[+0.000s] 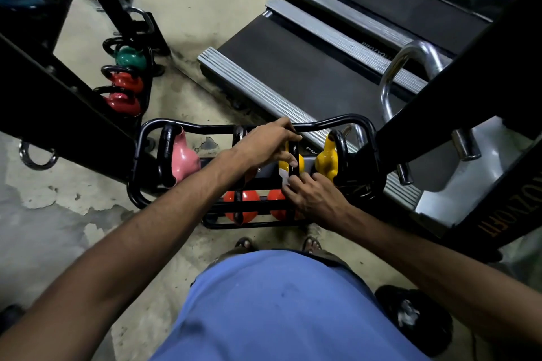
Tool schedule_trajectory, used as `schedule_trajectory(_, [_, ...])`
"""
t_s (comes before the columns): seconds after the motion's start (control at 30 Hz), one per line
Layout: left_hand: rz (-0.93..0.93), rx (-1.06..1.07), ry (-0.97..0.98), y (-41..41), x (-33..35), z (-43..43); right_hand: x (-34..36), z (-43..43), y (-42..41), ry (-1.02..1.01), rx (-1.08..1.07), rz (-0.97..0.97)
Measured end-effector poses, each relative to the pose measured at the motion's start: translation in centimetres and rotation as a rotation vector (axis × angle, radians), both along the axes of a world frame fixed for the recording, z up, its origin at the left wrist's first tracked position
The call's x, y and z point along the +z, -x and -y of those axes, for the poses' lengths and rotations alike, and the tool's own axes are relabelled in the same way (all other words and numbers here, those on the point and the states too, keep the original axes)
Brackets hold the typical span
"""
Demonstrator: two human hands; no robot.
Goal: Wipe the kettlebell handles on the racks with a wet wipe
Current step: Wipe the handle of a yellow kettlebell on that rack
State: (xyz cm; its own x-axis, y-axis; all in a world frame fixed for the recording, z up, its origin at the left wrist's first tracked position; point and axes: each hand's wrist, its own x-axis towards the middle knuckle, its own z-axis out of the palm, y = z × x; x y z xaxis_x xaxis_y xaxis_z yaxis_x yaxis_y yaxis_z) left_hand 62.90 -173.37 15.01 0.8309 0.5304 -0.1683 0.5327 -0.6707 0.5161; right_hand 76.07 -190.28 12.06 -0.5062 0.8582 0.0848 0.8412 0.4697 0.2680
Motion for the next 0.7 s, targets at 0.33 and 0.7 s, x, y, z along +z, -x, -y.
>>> schedule_trajectory(0.33, [-0.011,-0.006,0.007,0.1,-0.2,-0.3,-3.7,2.4,2.1,0.050,-0.769,-0.985])
schedule_trajectory(0.7, [-0.015,0.018,-0.023,0.2,-0.2,0.2,-4.3,2.3,3.2,0.127,-1.109,-1.698])
